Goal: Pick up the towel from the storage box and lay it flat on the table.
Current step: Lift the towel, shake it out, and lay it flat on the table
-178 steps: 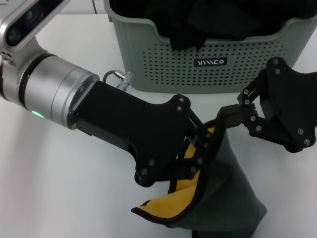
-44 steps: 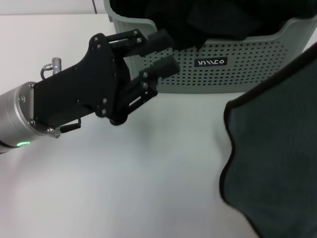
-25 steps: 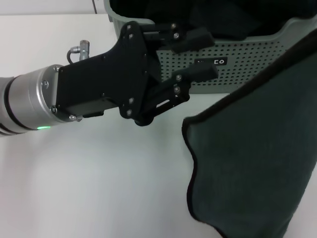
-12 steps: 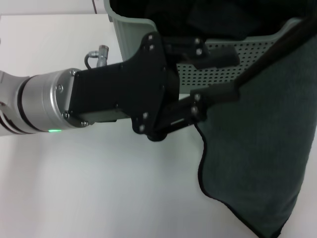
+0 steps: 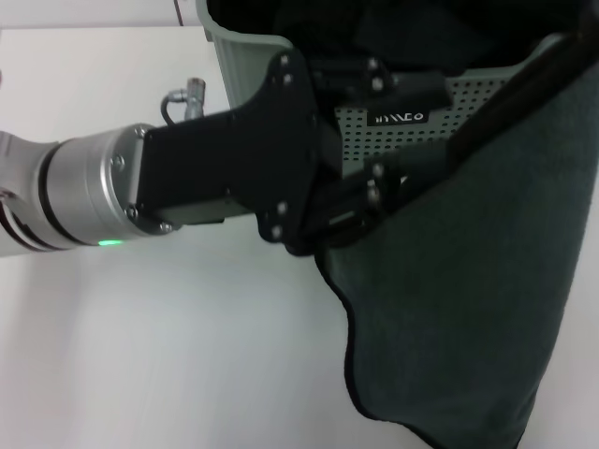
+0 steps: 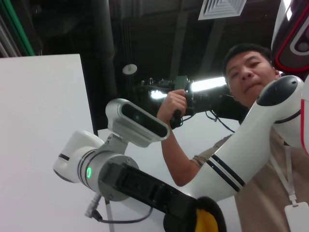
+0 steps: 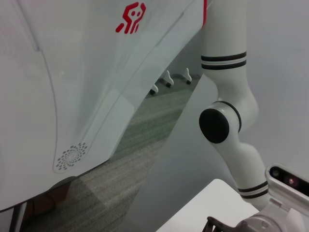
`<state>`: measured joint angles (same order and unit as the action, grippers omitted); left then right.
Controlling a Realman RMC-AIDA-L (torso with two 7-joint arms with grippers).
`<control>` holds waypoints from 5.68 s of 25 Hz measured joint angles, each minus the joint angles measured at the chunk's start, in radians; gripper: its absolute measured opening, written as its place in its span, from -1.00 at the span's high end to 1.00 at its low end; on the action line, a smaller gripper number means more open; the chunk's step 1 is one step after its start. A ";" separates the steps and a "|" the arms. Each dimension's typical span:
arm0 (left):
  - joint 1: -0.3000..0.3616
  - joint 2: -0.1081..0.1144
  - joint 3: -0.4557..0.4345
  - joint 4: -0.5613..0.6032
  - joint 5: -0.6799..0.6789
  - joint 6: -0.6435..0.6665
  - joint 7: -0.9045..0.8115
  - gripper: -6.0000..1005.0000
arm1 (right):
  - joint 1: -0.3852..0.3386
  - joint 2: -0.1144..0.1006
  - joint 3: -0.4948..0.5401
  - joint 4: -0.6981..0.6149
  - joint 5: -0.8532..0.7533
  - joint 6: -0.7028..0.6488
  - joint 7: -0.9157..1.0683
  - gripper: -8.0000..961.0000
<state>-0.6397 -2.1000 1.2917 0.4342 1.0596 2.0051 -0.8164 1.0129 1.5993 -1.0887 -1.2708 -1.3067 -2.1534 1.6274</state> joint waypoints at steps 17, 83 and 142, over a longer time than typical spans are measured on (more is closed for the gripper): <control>0.008 -0.001 0.168 -0.033 0.002 0.000 0.023 0.37 | -0.001 0.081 0.138 0.012 -0.074 0.006 -0.022 0.98; 0.289 0.008 0.173 -0.208 -0.057 -0.125 0.195 0.38 | -0.118 0.114 0.286 -0.104 -0.025 0.007 0.066 0.98; 0.303 0.005 0.180 -0.218 -0.098 -0.188 0.226 0.84 | -0.125 0.107 0.333 -0.110 -0.006 0.007 0.067 0.98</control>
<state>-0.3368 -2.0953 1.4717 0.2161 0.9618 1.8173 -0.5908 0.8877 1.7060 -0.7552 -1.3806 -1.3131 -2.1464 1.6945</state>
